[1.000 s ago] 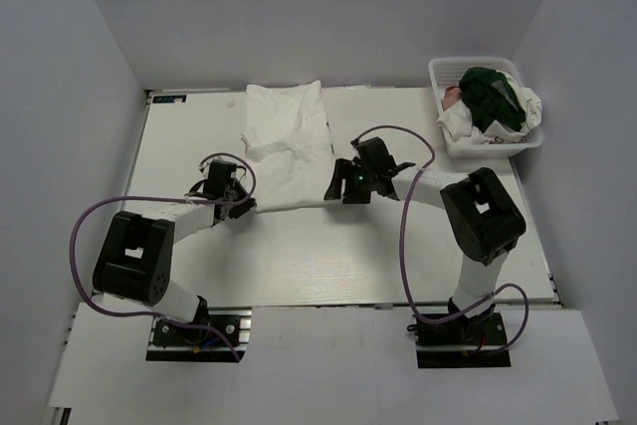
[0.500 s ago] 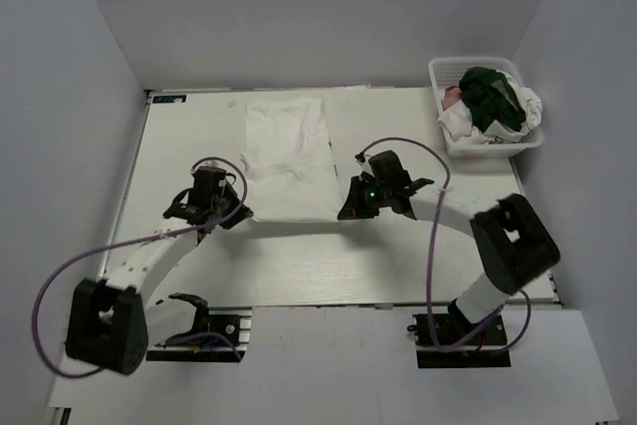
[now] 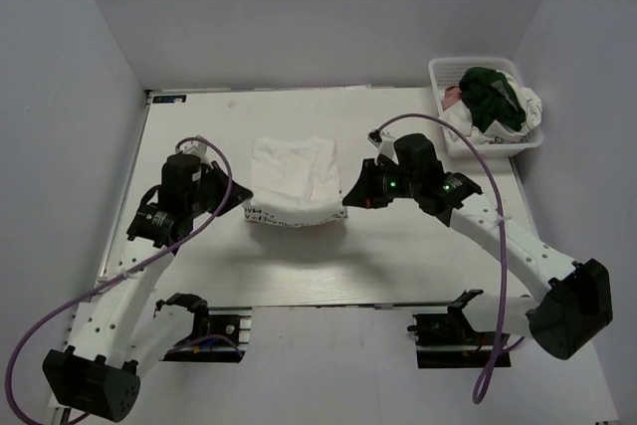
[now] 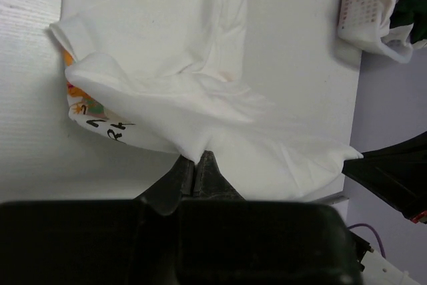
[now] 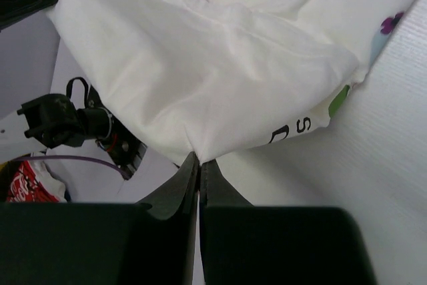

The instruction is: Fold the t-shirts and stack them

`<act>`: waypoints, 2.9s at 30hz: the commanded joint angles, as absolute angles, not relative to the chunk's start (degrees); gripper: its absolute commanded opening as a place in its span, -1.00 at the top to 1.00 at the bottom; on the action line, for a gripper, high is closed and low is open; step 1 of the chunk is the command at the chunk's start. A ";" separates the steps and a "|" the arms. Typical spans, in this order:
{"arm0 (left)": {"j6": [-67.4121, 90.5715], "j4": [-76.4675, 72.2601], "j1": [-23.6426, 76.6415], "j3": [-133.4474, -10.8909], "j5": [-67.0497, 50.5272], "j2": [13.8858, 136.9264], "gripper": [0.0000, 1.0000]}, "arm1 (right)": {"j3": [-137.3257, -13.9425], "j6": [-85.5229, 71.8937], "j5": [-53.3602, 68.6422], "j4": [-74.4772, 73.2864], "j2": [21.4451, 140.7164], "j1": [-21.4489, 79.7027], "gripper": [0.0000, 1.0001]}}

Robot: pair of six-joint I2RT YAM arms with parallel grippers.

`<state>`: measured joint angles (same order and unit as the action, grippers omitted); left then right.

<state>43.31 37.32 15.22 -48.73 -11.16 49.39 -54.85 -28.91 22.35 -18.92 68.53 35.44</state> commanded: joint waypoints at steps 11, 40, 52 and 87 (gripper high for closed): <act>42.45 28.31 13.89 -65.38 0.70 72.13 1.00 | -75.83 -29.09 15.03 -15.64 86.21 31.38 1.00; 37.88 16.79 6.15 -108.78 -9.05 125.49 1.00 | -121.72 -31.72 20.82 -11.87 133.76 20.04 1.00; 41.48 4.13 2.81 -120.23 -15.38 143.88 0.43 | -130.45 -32.10 23.90 15.98 149.53 17.93 -0.26; 35.25 13.97 8.09 -78.00 -22.33 116.58 -0.98 | -77.93 -44.65 33.67 24.60 129.15 25.75 -0.81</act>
